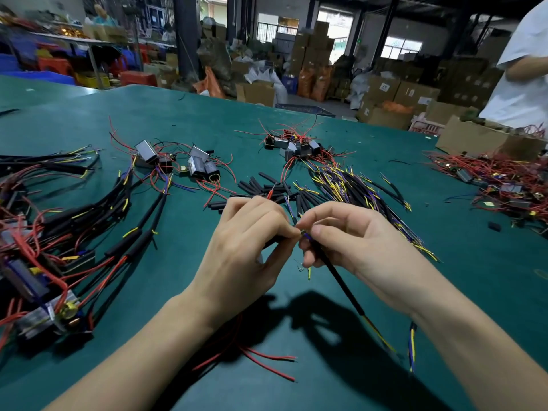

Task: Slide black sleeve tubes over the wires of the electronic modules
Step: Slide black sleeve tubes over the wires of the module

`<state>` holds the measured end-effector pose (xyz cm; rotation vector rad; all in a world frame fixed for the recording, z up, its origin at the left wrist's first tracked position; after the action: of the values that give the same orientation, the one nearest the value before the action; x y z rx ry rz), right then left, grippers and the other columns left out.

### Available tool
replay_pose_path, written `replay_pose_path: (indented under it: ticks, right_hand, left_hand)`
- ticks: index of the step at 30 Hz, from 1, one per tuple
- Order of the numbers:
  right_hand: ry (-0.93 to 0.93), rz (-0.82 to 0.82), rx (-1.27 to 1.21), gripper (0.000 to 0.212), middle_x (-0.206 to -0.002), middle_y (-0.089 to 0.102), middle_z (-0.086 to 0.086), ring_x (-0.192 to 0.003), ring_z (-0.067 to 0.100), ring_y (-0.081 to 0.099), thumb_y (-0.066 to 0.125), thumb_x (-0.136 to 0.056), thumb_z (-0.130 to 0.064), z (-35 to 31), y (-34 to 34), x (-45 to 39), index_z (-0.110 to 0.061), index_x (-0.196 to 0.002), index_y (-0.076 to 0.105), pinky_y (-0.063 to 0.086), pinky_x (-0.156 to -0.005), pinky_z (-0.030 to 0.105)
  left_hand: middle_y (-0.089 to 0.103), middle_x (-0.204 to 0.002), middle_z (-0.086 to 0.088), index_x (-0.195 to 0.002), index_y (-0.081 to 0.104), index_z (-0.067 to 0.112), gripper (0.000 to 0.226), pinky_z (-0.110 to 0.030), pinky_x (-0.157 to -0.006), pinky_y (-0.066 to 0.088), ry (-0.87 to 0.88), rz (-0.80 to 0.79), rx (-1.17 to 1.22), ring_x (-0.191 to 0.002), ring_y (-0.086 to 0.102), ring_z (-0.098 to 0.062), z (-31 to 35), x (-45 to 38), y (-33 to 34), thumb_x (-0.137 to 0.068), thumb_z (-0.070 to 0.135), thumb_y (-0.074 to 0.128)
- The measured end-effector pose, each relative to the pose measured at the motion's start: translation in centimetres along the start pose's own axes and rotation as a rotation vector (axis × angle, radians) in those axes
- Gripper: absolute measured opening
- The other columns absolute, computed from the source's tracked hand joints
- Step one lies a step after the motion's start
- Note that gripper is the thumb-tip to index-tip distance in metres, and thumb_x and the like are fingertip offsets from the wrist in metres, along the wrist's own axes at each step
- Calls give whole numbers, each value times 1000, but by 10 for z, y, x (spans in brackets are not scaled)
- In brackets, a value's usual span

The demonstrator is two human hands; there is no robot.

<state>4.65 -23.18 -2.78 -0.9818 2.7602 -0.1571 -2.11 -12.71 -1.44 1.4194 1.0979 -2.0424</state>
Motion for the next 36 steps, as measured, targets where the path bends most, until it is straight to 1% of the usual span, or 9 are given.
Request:
replay_pose_path:
  ticks: [4,9,13,17,20,25,31,34,36]
  right_hand:
    - [-110,23,193,11,-69,65,7,-59,14,61,60,-89,-1,-9,-3,1,-8,-87,68,50,-62,21]
    - [-142,97,216,9,-66,66,0,-54,9,60,64,-86,1,-6,-10,1,-5,-86,70,47,-57,15]
    - [-179,113,212,5,-68,68,-1,-58,12,62,69,-83,-6,-7,-10,3,-10,-86,71,46,-59,18]
    - [-241,211,226,4,-77,72,4,-65,21,63,73,-82,-12,-6,-10,8,-16,-83,71,51,-66,33]
    - [-335,289,335,8,-78,71,-3,-66,10,69,73,-82,-9,-10,-10,12,-16,-84,72,53,-66,22]
    - [-521,383,500,8,-86,66,-2,-60,11,67,71,-83,-5,-15,-8,19,-9,-89,75,55,-59,29]
    - [-732,484,817,10,-92,70,5,-76,13,67,67,-87,-10,-19,-5,29,-7,-91,76,55,-67,32]
    - [-848,497,988,13,-92,71,10,-64,19,66,64,-89,-12,-21,-1,33,-6,-90,75,53,-53,32]
    - [-899,476,1036,11,-91,68,13,-48,18,54,64,-88,-7,-21,0,34,-5,-89,75,47,-42,31]
  left_hand:
    - [61,-71,-3,-70,63,2,15,-43,-70,41,12,16,-46,-73,61,-25,1,0,0,-84,4,67]
    - [61,-70,-4,-71,63,4,16,-46,-69,41,46,32,-95,-74,62,-26,2,-1,-5,-86,5,66]
    - [61,-69,-5,-70,65,3,18,-46,-68,41,73,32,-145,-73,63,-27,3,-3,-7,-87,6,65]
    - [60,-67,-4,-70,66,4,18,-44,-67,42,76,23,-171,-68,62,-27,4,-4,-6,-87,7,65]
    - [61,-68,0,-72,68,7,17,-39,-70,40,60,7,-191,-65,60,-25,3,-4,-5,-88,12,65]
    - [62,-69,3,-74,68,10,17,-38,-73,40,32,-37,-203,-65,59,-23,2,-4,-2,-89,19,64]
    - [61,-69,4,-76,67,13,15,-38,-75,39,8,-94,-220,-67,57,-22,4,-5,2,-89,19,63]
    - [62,-70,7,-78,68,15,12,-39,-77,39,-55,-157,-194,-68,57,-19,3,-4,6,-88,20,65]
    - [64,-72,11,-78,69,19,9,-39,-80,38,-195,-193,-97,-70,56,-13,-2,-3,9,-85,23,67]
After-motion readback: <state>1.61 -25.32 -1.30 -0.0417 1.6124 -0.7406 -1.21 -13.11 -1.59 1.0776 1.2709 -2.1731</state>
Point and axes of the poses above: each hand's wrist, its own x-axis away from the middle knuckle, its own y-axis out of the palm, z = x × y, the point moved 8 cm from there along -x, towards the middle knuckle
